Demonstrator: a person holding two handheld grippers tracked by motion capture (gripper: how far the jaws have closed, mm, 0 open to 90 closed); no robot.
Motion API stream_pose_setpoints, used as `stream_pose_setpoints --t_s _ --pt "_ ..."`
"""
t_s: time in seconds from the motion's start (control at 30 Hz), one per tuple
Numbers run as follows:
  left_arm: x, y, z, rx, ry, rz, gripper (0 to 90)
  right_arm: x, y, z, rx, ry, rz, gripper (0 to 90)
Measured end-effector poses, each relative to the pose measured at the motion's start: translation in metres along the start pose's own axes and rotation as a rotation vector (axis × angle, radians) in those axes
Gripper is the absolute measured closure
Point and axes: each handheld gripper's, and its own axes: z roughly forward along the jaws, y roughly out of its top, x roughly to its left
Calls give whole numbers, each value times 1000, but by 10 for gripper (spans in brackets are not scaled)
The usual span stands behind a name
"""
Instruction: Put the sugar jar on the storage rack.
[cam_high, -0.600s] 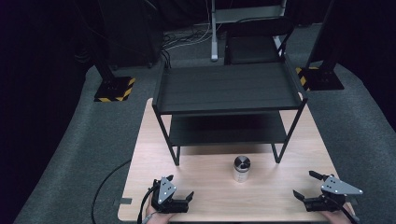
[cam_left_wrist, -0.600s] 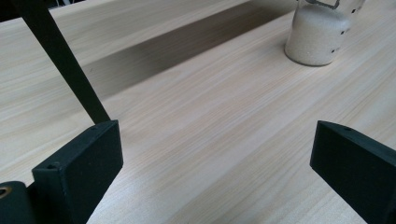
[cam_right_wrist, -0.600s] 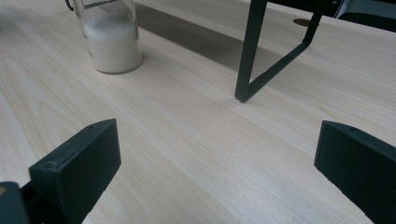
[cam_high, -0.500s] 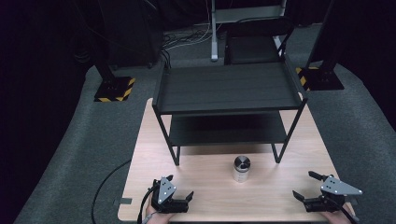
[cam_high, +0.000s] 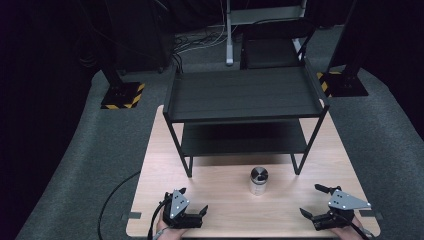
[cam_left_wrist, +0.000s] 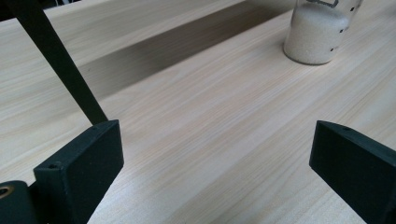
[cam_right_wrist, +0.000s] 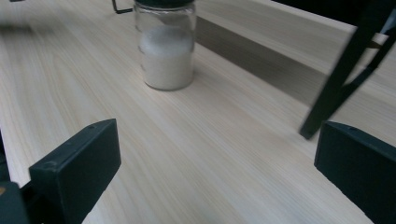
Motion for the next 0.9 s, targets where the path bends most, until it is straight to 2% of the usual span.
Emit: stream_pose_setpoints --t_s 0.23,0.6,0.9 --pt "0 0 0 0 0 -3 29 4 18 30 -8 46 -19 0" --pt "1 -1 -1 -3 0 -7 29 9 50 93 17 99 -44 0" --pt "2 0 -1 -3 -3 -4 29 16 67 128 44 96 -51 0"
